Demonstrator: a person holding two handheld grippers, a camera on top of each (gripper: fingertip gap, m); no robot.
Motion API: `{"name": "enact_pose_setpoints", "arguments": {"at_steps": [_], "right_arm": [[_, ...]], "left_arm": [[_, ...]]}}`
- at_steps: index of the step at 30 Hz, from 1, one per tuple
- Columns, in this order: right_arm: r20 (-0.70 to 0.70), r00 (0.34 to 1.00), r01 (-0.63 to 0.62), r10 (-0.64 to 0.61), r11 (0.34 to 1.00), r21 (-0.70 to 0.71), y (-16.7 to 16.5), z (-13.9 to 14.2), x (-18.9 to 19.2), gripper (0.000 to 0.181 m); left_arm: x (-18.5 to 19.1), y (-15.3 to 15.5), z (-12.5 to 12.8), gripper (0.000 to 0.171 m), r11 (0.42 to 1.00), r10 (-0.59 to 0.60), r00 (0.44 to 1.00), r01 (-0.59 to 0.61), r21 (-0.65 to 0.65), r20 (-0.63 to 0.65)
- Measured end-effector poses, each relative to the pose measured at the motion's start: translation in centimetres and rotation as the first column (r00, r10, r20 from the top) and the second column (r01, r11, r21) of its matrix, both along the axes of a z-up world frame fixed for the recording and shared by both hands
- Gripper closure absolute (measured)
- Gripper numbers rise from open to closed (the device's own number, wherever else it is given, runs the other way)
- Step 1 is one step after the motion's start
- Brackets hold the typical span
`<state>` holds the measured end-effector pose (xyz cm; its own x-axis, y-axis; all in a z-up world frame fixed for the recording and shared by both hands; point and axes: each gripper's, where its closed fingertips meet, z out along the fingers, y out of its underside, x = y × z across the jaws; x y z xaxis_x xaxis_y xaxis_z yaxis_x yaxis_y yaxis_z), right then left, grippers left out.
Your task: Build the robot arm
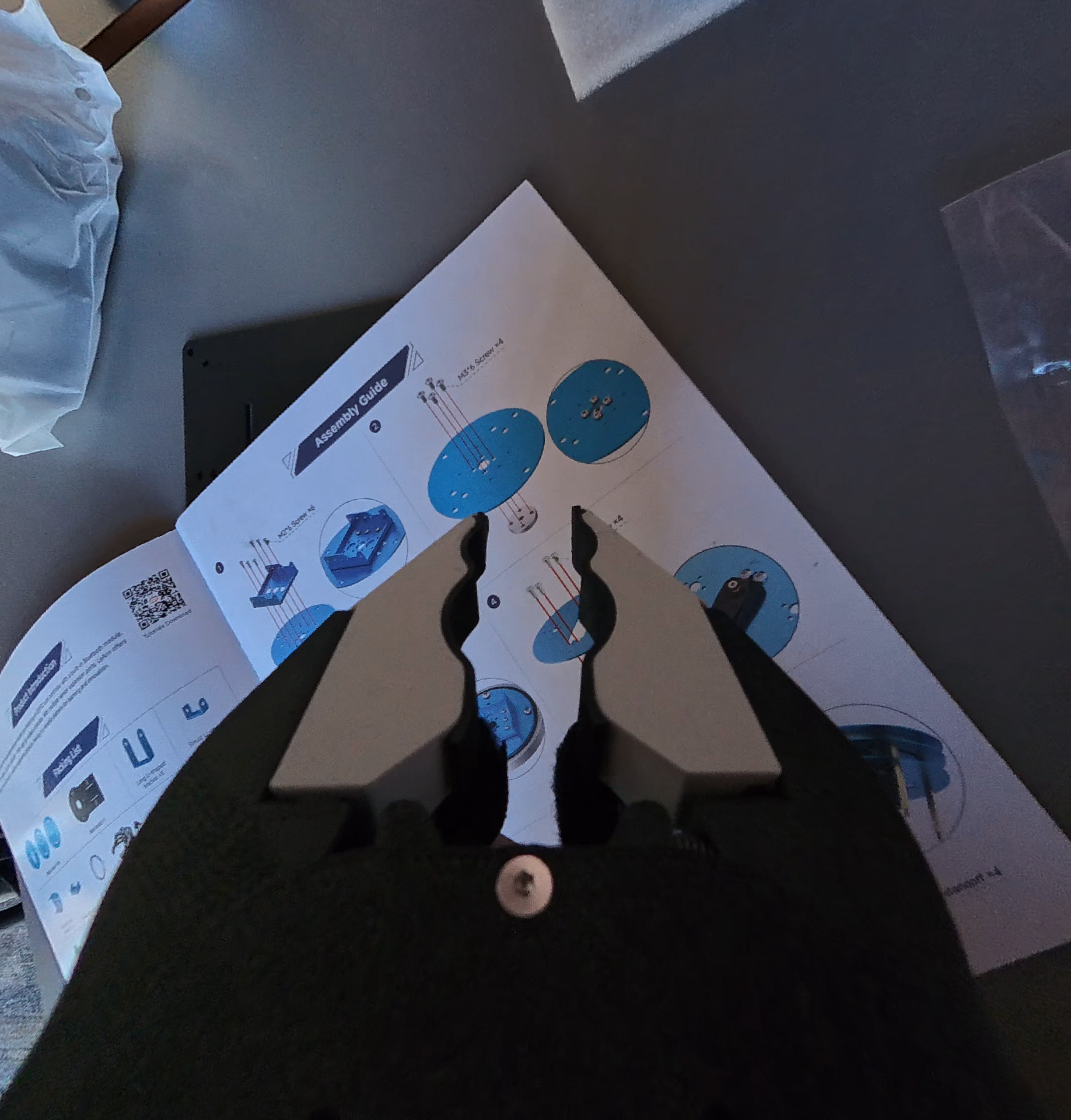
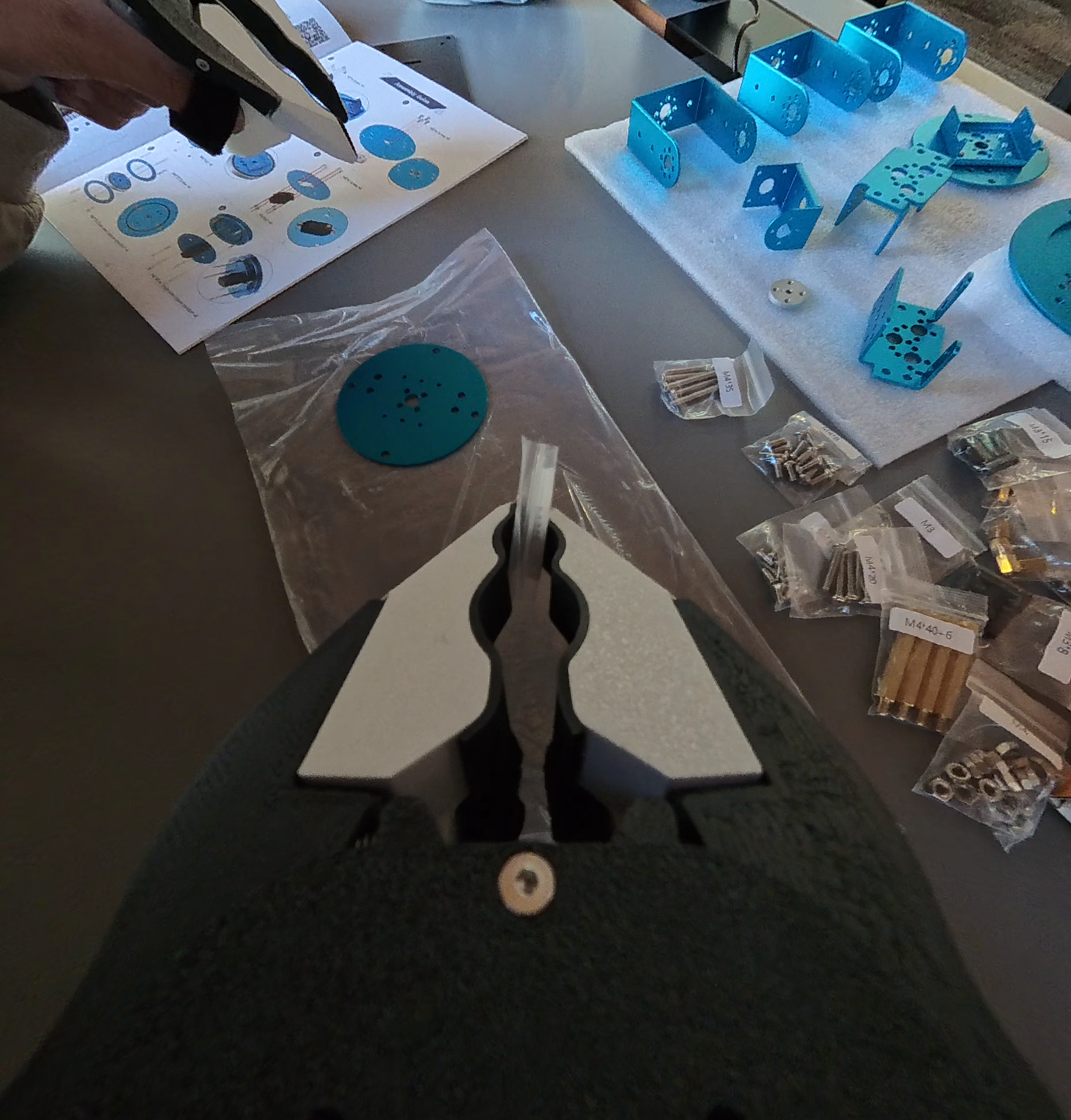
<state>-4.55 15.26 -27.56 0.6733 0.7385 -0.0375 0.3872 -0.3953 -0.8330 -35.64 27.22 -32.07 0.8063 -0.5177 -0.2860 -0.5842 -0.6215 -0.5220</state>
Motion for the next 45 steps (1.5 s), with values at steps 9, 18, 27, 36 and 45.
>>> {"name": "enact_pose_setpoints", "arguments": {"at_steps": [9, 18, 27, 36, 45], "right_arm": [[-0.089, 0.996, 0.021, -0.024, 0.999, -0.036, -0.1, 0.7, -1.3, 0.177], [-0.238, 0.969, 0.0, -0.068, 0.961, -0.275, -0.7, -1.5, -1.6, 0.172], [-0.033, 0.964, -0.266, 0.264, 0.959, -0.102, -4.0, -0.9, -3.2, 0.156], [0.387, 0.873, -0.343, 0.297, 0.938, 0.055, -5.0, -5.4, -5.5, 0.156], [0.401, 0.876, -0.327, 0.269, 0.941, 0.084, -4.9, -5.1, -6.1, 0.168]], "left_arm": [[13.9, -5.7, 5.6, 0.145, 0.943, -0.318, 0.831, 0.326, 0.064, 0.455], [27.3, -13.0, 5.9, 0.153, 0.782, -0.409, 0.559, 0.622, -0.038, 0.722], [25.7, -11.4, 3.6, 0.153, 0.802, -0.474, 0.608, 0.596, 0.028, 0.637], [23.8, -9.3, 4.5, 0.153, 0.837, -0.446, 0.608, 0.543, 0.066, 0.657], [23.7, -9.2, 4.9, 0.153, 0.846, -0.414, 0.587, 0.529, 0.057, 0.696]]}}
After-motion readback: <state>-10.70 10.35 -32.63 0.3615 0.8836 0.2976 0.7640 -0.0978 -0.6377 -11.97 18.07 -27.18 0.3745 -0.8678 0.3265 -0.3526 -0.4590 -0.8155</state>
